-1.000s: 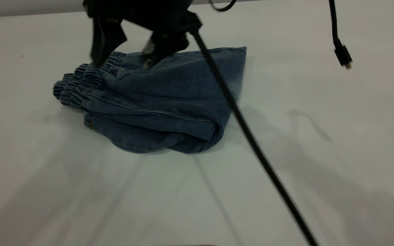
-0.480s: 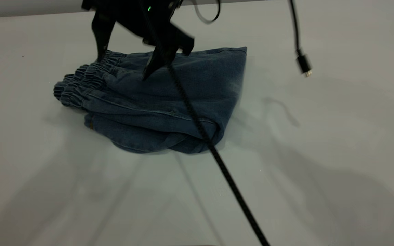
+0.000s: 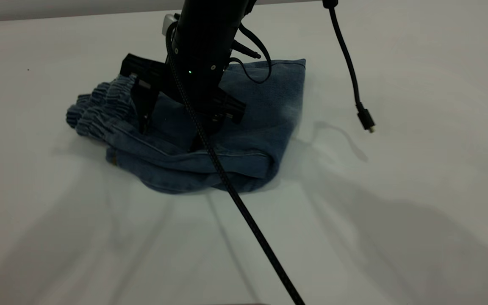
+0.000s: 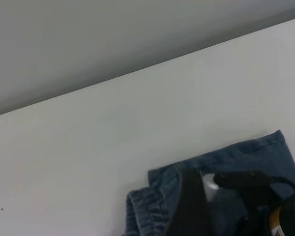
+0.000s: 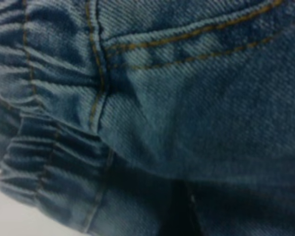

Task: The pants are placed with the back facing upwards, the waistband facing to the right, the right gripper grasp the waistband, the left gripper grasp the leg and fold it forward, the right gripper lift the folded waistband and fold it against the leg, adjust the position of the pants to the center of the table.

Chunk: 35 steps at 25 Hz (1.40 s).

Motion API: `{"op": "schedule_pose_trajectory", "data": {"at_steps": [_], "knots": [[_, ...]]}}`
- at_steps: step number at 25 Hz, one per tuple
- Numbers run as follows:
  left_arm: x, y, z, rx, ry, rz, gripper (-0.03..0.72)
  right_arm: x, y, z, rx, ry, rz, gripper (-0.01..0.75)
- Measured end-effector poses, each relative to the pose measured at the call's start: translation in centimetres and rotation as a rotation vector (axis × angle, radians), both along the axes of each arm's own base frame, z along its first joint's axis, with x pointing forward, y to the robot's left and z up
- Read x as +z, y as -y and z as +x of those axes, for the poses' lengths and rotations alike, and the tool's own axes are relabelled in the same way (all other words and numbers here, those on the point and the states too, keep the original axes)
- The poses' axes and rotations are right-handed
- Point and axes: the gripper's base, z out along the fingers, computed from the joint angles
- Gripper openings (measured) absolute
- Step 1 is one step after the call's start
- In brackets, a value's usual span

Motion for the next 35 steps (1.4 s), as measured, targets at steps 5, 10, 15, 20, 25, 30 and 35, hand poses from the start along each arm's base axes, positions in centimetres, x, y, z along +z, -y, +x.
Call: {"op": "schedule_pose_trajectory", "data": {"at_steps": [5,10,15,20,25,30,35], "knots": [[0.0,0.0,0.0,0.000,-0.003,0.003,0.515,-0.1,0.9,-0.9,0.128,-0.028,-0.148,0.497],[0.0,0.0,0.0,-0.001,-0.003,0.004,0.515,0.2,1.3,-1.1,0.172,-0.041,-0.203,0.497],[-0.1,0.0,0.0,-0.002,-0.004,0.007,0.515,1.7,1.2,-0.3,0.246,-0.004,-0.242,0.492],[0.1,-0.2,-0.4,-0.019,0.004,0.042,0.515,7.4,0.9,1.4,0.366,0.215,-0.250,0.471],[2.4,-1.6,-3.0,-0.039,0.044,0.089,0.515,14.5,1.3,1.0,0.477,0.387,-0.203,0.458],[4.6,-3.7,-6.7,-0.035,0.037,0.129,0.515,23.3,2.6,-0.9,0.557,0.576,-0.133,0.457],[5.5,-5.8,-10.7,-0.014,-0.050,0.165,0.515,31.6,5.1,-4.0,0.600,0.766,-0.089,0.456]]}}
